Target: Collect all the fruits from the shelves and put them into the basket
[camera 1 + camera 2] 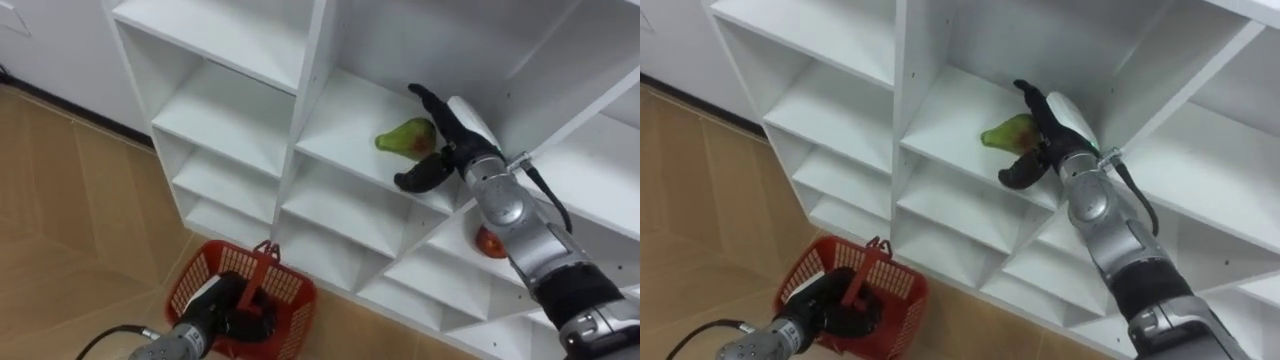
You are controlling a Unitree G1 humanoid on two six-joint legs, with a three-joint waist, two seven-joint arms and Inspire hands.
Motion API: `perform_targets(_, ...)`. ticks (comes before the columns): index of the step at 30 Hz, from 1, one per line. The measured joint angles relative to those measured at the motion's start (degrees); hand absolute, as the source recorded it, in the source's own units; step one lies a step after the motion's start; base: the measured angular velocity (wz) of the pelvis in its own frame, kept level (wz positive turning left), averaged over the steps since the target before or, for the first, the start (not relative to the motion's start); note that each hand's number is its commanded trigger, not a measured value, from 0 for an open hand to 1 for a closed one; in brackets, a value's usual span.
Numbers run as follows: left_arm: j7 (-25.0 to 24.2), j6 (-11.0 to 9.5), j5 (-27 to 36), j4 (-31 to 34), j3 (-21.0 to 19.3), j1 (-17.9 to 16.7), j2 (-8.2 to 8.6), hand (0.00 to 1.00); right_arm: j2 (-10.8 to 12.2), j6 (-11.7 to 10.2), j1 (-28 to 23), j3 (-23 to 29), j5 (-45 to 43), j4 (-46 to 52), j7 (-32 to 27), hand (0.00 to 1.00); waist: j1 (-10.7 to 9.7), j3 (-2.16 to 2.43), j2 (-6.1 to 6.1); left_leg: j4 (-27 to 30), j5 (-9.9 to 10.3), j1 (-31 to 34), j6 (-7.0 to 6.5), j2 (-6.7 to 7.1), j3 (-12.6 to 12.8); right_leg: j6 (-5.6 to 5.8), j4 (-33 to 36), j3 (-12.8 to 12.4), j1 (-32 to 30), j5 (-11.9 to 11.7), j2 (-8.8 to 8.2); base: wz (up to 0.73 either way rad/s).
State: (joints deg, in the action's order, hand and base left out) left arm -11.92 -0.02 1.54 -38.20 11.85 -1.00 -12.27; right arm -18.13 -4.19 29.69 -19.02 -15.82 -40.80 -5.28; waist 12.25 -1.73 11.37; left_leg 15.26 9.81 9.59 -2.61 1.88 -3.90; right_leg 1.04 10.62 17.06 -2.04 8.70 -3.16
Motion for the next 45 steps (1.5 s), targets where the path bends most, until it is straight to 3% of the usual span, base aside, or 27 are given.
perform_targets(11,-0.01,0.0,0.03,0.0,-0.42,0.26,0.05,1.0,-0.15,-0.19,3.5,-0.01,-1.64,-2.85,-1.99,0.0,0.42,-0.18,-0.11,0.42,-0.85,3.14,0.32,-0.06,0.07,-0.07,0.12,0.38,-2.78,-0.04,0.01,0.0)
perform_targets(17,-0.04,-0.01,0.12,0.01,-0.34,0.51,0.22,1.0,-0.36,-0.26,5.32,0.0,-2.64,-4.62,-2.48,0.0,0.56,-0.9,-0.4,0.49,-1.13,3.98,0.47,-0.17,-0.03,-0.36,0.06,0.82,-3.25,-0.22,0.1,0.01)
perform_targets(31,0.01,0.01,0.06,0.01,-0.26,1.88,0.64,1.0,-0.75,-0.89,6.2,0.12,-2.66,-4.95,-3.19,0.0,0.66,-0.93,-0.34,0.54,-1.97,5.79,0.51,-0.18,0.15,-1.07,0.24,0.59,-5.3,-0.67,0.1,-0.01)
perform_targets(45,0.16,0.39,0.09,0.01,-0.26,2.69,0.54,1.0,-0.78,0.09,7.57,0.16,-2.55,-6.99,1.04,0.0,0.93,-0.85,-0.25,0.39,-2.53,5.77,0.59,-0.21,0.11,-1.14,1.12,0.41,-5.76,-0.71,0.03,0.0)
